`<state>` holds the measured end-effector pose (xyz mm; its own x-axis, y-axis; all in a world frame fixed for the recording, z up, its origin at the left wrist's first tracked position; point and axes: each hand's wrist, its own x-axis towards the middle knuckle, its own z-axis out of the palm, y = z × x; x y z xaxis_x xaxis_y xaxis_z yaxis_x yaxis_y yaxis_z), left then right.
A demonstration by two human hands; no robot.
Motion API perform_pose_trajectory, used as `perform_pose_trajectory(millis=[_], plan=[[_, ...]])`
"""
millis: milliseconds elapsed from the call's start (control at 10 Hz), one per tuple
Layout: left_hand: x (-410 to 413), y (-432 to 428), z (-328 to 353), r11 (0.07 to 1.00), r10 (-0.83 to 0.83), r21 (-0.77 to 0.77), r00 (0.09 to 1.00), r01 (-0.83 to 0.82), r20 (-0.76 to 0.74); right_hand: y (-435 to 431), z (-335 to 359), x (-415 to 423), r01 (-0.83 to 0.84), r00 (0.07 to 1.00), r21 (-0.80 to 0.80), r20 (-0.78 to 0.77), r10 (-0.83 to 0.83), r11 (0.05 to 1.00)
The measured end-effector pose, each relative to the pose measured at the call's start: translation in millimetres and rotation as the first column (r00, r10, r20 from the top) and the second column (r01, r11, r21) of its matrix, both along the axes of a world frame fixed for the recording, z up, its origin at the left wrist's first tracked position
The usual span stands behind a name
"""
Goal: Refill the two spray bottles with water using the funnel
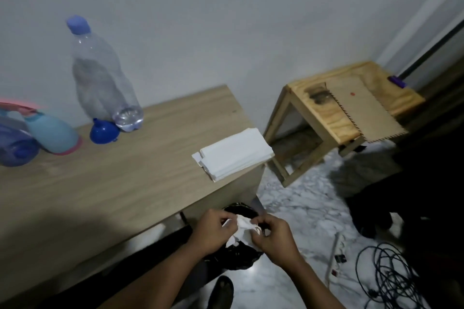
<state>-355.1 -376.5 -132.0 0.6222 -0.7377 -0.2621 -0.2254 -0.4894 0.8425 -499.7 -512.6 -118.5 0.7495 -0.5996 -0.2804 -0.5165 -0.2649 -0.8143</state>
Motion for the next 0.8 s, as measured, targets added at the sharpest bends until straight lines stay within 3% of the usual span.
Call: perform_pose_trajectory(millis=[400,600,800], plan=[[-27,-26,-72,0.970,0.209,0.149,0.970,-0.190,-0.127,-10,-81,-12,0.072,0.995,0.042,-0.079,-0.069,0.997],[-22,-29,-103,0.960,0.086,0.280,0.966,-0.014,-0.245,-18,-106,-4,-0.035,0.993,-0.007,-0.109,0.034,0.999],[-13,-19,-85,0.959,0.196,0.250,0.950,-0.133,-0.244,-22,-103,5,0.019,0.998,0.017,-0.060,-0.018,1.000]])
